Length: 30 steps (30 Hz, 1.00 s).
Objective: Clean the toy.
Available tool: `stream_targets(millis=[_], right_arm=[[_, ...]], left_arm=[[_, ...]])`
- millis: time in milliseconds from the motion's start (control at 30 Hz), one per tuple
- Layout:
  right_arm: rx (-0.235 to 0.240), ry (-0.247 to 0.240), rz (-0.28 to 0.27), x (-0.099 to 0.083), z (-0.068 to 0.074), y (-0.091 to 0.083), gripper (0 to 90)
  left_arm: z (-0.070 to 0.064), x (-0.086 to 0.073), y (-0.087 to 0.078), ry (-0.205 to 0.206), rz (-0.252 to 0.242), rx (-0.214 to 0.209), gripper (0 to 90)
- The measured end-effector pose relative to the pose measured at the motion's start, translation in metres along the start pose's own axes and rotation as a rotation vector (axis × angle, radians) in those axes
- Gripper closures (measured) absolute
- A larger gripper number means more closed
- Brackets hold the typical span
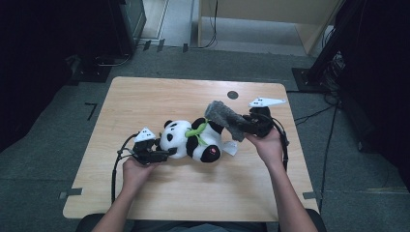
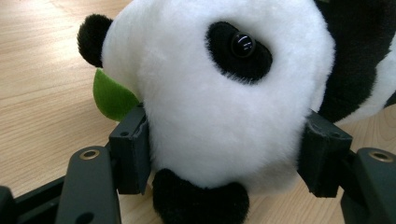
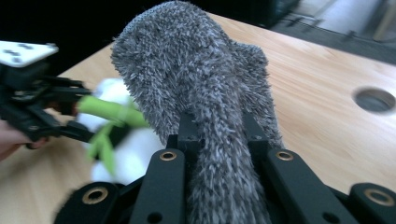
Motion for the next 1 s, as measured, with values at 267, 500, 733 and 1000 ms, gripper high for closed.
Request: stream_targets(millis=[267,500,733,1000], right_arm=[[0.070,-0.114,0.062,0.024,0.033,0.038,76.3],[0.145,-0.160,0.138,0.038,0.054,0.086,75.8],[0.194,-0.163,0.215,0.032,0.067,0.118,75.7],[0.246,-0.208,0.244,0.028,0.078,0.142,54.1]], left_arm=[[-0.002,-0.002,-0.001,0.010,-0.002,0.004,29.2],[-0.002,-0.002,-0.001,0.012,-0.004,0.004,29.5],[-0.002,-0.002,-0.001,0.007,-0.005,0.005,29.6],[-0.002,-0.002,-0.001,0.003,-0.006,0.007,30.1]])
Point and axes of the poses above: each handheld gripper's, and its own axes: y roughly forward along the jaws, x roughly out of its top, z roughly to its left, the point moved 3 cm from there along y, roughly forward along the jaws, and after that the axes turned 6 degrees about -z, right-handed, at the moved point
